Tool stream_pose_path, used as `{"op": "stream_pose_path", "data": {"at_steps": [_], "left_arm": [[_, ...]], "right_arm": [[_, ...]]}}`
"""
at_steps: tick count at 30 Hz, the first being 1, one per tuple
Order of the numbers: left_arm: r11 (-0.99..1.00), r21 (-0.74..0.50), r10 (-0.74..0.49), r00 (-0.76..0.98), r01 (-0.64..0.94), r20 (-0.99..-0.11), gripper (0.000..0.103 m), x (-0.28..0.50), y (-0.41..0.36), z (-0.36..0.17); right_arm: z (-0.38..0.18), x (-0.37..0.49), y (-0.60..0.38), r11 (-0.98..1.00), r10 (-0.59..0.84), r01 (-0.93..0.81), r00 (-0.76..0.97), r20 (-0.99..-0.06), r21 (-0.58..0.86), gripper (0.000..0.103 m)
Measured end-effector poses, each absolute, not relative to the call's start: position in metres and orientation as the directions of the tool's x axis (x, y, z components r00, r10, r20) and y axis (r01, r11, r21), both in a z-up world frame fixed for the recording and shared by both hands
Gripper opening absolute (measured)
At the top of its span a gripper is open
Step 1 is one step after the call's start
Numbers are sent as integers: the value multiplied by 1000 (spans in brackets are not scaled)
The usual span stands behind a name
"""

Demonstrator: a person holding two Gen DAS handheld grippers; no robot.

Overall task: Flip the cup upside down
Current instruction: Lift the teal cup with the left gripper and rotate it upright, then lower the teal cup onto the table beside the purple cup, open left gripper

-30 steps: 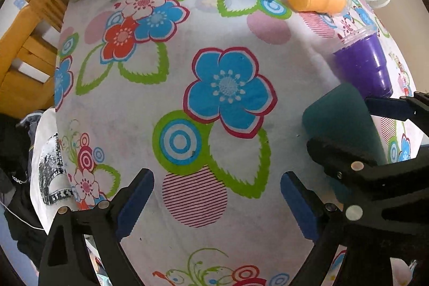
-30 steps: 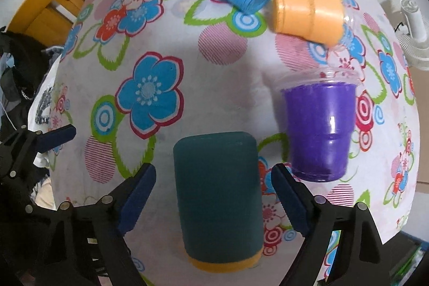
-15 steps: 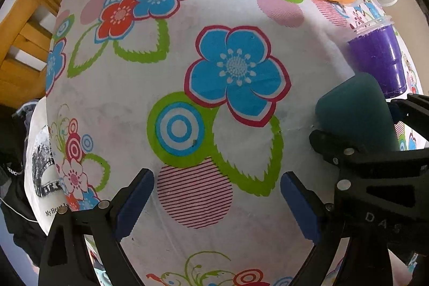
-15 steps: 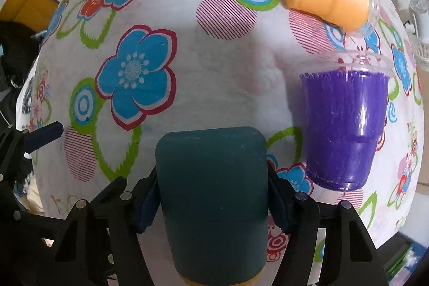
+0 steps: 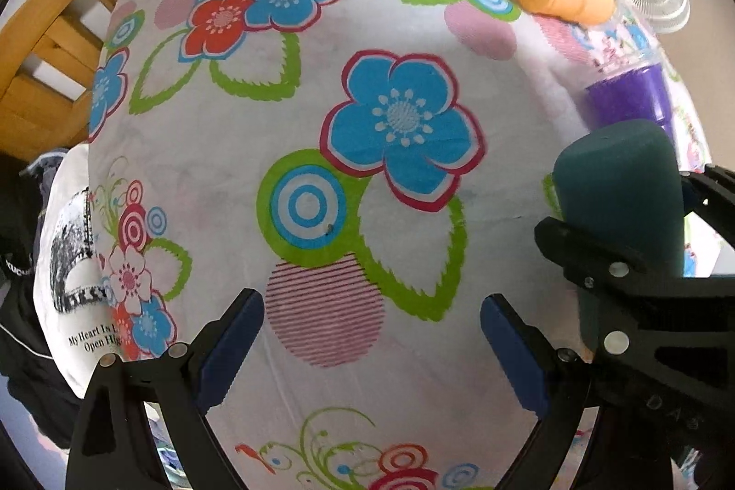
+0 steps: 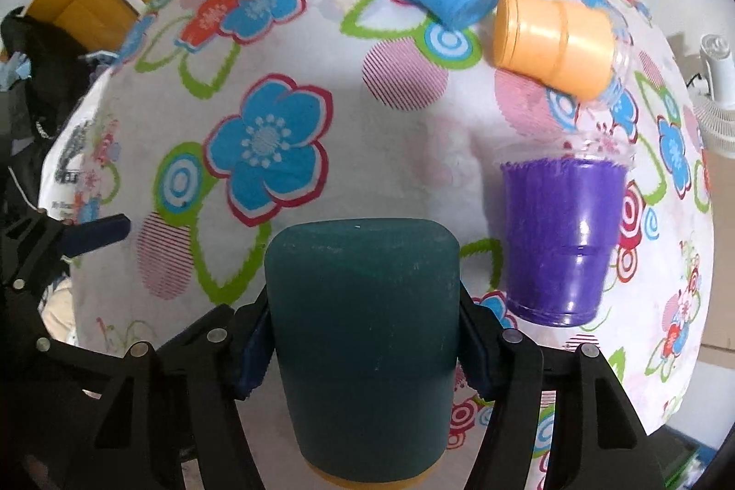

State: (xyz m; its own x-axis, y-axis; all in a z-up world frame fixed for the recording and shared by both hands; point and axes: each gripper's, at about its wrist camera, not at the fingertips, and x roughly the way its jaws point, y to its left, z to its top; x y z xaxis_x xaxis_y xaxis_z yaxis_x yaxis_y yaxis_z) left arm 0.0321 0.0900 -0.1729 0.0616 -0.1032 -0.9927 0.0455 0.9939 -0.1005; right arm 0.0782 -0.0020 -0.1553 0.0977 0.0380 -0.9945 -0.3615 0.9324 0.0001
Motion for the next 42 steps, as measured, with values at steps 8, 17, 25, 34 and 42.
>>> {"op": "stream_pose_path", "data": {"at_steps": [8, 17, 25, 34, 42], "left_arm": [[991, -135, -136, 137, 12, -981, 96, 22, 88, -138], [994, -102, -106, 239, 32, -965, 96, 14, 84, -82], [997, -72, -67, 303, -5, -950, 96, -5, 79, -61], [998, -47, -29, 327, -47, -945, 97, -18, 65, -85], [994, -40, -7, 317, -100, -948, 96, -16, 62, -135]], "right_arm": [[-108, 65, -8, 924, 89, -381, 194, -977, 9, 69], [-65, 46, -11, 928, 142, -373, 364, -920, -4, 69], [-38, 26, -26, 917, 232, -397, 473, -850, 30, 69], [-54, 2, -56, 886, 354, -461, 602, -716, 50, 69], [-104, 0, -74, 906, 366, -418, 697, -617, 65, 69]]}}
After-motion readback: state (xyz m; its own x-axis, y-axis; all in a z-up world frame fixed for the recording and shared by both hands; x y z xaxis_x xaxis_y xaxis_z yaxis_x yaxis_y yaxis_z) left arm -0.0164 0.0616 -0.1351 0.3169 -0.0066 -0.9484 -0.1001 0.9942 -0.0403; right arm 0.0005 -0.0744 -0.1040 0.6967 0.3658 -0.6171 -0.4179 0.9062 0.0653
